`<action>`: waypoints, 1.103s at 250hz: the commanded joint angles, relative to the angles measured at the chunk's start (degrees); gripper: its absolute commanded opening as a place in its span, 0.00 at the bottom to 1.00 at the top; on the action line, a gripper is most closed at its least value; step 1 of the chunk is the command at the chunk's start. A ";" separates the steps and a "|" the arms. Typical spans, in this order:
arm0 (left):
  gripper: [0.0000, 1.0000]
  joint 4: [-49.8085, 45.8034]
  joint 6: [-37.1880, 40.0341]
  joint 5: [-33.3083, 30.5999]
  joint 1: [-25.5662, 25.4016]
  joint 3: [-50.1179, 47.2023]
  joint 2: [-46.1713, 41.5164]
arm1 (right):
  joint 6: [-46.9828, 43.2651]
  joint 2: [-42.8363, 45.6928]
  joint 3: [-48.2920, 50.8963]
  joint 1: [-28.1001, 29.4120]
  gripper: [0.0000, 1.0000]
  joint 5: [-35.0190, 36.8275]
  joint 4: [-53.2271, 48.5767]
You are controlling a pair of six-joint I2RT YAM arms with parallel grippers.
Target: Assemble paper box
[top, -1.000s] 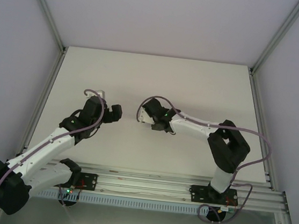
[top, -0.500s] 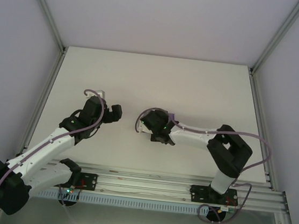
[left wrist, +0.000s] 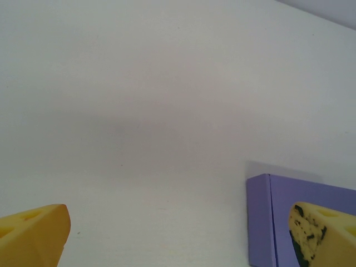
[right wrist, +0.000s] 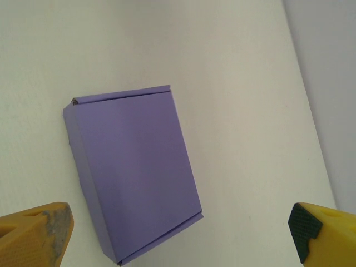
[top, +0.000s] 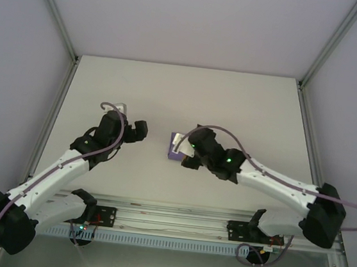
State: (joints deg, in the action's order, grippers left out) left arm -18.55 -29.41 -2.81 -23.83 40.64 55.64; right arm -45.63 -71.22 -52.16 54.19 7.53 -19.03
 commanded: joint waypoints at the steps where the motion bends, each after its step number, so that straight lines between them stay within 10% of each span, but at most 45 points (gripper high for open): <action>1: 1.00 2.02 2.26 -3.83 0.54 2.06 0.99 | 8.81 3.79 2.35 -4.79 1.00 -2.26 2.10; 114: 1.00 28.83 17.78 -14.55 12.32 -5.66 13.58 | 44.48 6.37 19.89 -41.64 1.00 0.02 33.63; 276: 1.00 79.63 28.45 -7.56 22.81 -24.03 31.21 | 38.40 -4.25 35.46 -46.40 1.00 -2.36 68.37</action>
State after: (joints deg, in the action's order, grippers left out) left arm 43.09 -2.83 -14.20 -1.34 21.56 84.95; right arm -6.24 -74.70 -23.00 8.19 7.40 36.32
